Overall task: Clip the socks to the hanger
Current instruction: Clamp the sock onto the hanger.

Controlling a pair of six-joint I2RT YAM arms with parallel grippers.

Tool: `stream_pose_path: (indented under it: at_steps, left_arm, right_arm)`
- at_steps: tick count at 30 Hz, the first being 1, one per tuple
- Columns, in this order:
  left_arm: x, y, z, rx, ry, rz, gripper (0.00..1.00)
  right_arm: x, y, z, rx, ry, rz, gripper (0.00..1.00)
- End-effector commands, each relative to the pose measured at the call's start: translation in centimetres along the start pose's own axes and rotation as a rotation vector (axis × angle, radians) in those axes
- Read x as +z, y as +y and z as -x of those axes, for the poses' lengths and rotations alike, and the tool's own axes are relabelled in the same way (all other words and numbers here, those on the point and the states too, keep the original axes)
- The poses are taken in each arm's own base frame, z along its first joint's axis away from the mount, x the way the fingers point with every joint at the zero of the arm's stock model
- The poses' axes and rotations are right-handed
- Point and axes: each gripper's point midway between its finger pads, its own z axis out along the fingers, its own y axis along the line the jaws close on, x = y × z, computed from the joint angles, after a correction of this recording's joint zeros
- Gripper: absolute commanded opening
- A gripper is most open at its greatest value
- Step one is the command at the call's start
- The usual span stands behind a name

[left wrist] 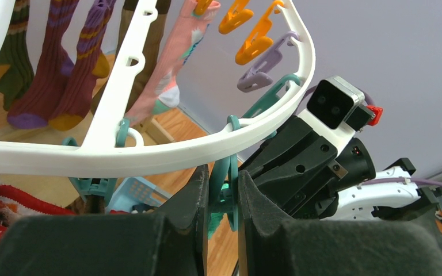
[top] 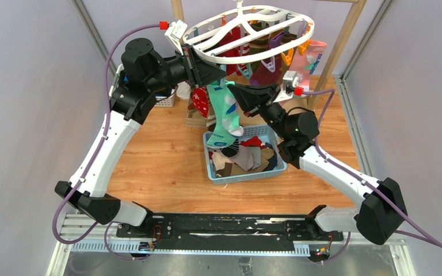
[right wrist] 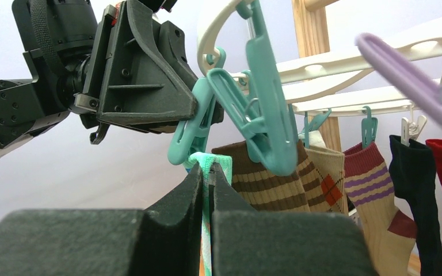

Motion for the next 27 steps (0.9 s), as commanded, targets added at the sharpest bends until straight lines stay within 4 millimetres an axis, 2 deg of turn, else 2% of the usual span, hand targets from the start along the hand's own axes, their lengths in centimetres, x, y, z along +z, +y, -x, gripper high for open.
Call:
stream_pose_path:
  at_steps: [1,11,26,27]
  left_arm:
    - [-1.1,-0.5,-1.2,-0.027,0.054,-0.007,0.0]
    - [-1.1,-0.3,-1.3,-0.025,0.057,-0.003,0.0]
    - [-1.3,-0.1,-1.3,-0.012,0.053,0.011,0.0]
    - [-1.3,-0.1,-1.3,-0.01,0.052,0.017,0.03]
  right_arm:
    - [0.9,0.4,3.1,-0.001,-0.1,0.026,0.0]
    - [0.7,0.4,4.6,0.048,-0.163,0.036,0.0]
    - [0.8,0.2,5.4,0.069,-0.186,0.04,0.0]
    - [0.8,0.2,5.4,0.072,-0.185,0.042,0.0]
